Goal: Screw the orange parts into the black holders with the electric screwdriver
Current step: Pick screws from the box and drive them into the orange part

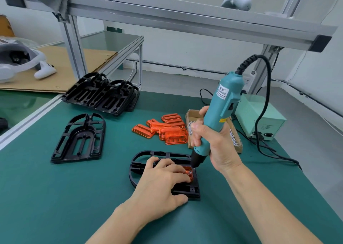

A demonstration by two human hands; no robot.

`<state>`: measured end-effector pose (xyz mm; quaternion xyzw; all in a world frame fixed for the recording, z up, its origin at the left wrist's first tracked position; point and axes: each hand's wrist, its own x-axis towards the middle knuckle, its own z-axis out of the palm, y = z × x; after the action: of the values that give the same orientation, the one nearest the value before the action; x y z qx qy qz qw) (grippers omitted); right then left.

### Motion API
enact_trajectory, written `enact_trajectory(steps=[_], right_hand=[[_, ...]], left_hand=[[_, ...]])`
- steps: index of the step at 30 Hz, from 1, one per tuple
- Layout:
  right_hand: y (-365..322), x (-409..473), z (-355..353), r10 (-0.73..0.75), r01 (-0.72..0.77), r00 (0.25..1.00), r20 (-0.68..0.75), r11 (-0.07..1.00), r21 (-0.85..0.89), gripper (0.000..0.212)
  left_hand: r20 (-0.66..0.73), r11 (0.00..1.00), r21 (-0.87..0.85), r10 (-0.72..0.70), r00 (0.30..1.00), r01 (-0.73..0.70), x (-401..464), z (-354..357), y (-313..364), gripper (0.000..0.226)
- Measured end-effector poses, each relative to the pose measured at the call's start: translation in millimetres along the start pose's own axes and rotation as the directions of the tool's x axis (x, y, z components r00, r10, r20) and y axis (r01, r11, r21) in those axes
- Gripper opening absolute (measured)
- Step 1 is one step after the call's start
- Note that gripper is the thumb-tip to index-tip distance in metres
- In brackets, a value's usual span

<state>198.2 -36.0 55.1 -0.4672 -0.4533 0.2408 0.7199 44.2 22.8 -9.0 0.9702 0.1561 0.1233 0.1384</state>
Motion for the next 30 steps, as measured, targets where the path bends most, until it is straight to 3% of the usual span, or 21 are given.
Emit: enact_trajectory(steps=[20, 30], right_hand=[[-0.5, -1.1, -3.2, -0.006, 0.005, 0.995, 0.101, 1.0, 0.01, 0.029], [-2.8, 0.5, -7.9, 0.056, -0.055, 0.984, 0.167, 0.998, -0.012, 0.016]], left_hand=[[0.007, 1.0, -0.019, -0.017, 1.0, 0.017, 0.3, 1.1, 0.4, 0.047], [0.004, 0.999, -0.04, -0.007, 1.0, 0.008, 1.0, 1.0, -1.1, 0.047]])
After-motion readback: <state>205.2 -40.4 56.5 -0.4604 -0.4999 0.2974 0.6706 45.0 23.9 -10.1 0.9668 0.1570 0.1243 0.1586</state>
